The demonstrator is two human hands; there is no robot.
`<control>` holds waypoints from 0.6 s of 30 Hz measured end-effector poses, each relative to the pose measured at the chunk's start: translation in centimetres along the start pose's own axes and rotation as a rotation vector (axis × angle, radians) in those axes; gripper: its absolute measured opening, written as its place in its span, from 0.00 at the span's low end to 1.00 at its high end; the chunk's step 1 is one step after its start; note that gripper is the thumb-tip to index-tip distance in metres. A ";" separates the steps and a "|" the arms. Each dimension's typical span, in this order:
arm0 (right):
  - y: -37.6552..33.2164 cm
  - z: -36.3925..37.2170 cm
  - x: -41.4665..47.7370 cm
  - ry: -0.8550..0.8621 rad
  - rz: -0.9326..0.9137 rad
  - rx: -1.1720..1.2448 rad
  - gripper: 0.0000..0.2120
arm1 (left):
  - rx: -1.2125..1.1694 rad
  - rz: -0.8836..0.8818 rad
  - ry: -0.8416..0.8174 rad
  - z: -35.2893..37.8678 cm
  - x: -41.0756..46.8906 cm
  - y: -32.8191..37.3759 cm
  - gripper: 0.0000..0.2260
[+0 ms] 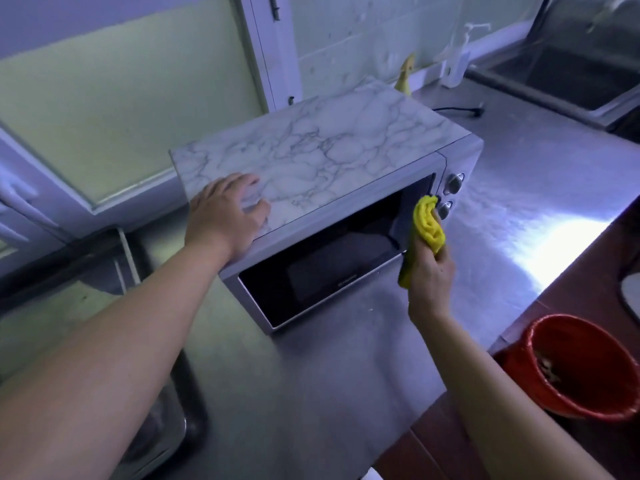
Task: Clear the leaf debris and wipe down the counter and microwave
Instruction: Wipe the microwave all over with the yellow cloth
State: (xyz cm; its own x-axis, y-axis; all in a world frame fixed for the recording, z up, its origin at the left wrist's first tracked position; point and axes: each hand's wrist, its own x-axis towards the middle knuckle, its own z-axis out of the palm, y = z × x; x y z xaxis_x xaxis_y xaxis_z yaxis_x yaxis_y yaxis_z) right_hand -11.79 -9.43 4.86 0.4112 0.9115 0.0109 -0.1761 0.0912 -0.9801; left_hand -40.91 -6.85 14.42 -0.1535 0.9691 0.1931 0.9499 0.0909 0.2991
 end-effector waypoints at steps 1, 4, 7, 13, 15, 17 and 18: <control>-0.8 0.4 1.4 -0.037 -0.165 -0.134 0.25 | -0.003 0.004 -0.001 -0.1 0.0 0.0 0.28; -1.2 1.7 4.7 -0.142 -0.425 -0.547 0.29 | -0.003 0.006 -0.009 -0.2 0.0 0.1 0.28; 0.9 2.5 6.4 -0.171 -0.444 -0.579 0.30 | -0.015 -0.004 -0.002 -0.2 -0.1 0.1 0.28; 7.7 2.0 5.4 -0.069 -0.120 -0.271 0.27 | -0.028 0.006 0.023 -0.1 0.0 -0.1 0.28; 10.1 0.9 4.1 -0.108 0.128 -0.187 0.24 | -0.022 0.013 0.025 -0.1 0.1 -0.2 0.30; 11.7 0.0 3.5 -0.080 0.277 -0.187 0.22 | -0.028 0.019 0.036 0.1 0.1 -0.3 0.30; 12.2 -0.2 3.7 -0.071 0.306 -0.198 0.22 | -0.031 0.022 0.041 0.1 0.1 -0.4 0.29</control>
State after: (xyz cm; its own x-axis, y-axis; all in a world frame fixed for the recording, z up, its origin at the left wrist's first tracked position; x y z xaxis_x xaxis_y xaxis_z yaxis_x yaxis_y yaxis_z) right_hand -12.29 -5.05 -7.09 0.3022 0.9106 -0.2819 -0.1023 -0.2630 -0.9594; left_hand -41.25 -6.71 14.21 -0.1443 0.9605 0.2378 0.9442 0.0618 0.3235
